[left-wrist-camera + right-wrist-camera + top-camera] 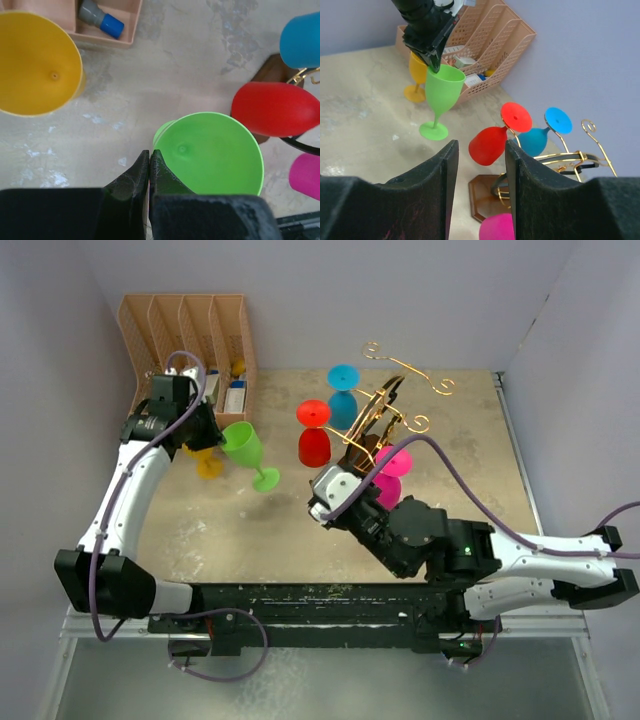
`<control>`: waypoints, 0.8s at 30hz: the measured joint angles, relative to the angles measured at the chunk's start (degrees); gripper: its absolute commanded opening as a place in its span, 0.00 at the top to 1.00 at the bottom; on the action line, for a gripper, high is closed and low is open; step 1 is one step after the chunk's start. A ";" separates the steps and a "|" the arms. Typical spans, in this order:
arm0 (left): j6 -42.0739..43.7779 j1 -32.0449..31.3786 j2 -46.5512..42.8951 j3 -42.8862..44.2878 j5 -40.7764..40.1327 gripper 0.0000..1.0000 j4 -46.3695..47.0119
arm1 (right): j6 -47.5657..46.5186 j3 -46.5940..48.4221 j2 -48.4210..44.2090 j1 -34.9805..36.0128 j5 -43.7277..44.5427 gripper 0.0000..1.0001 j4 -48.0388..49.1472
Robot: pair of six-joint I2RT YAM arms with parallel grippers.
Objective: Take the wine glass off the wine glass rack
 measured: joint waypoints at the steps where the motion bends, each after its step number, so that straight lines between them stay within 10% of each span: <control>1: 0.57 0.00 0.68 0.22 -0.96 1.00 0.70 | 1.27 0.85 -0.28 -0.44 -0.24 0.55 -1.01; 24: 9.05 -4.87 14.10 4.28 -19.23 1.00 10.80 | 6.71 -0.37 -2.16 -3.39 -1.51 0.55 -6.67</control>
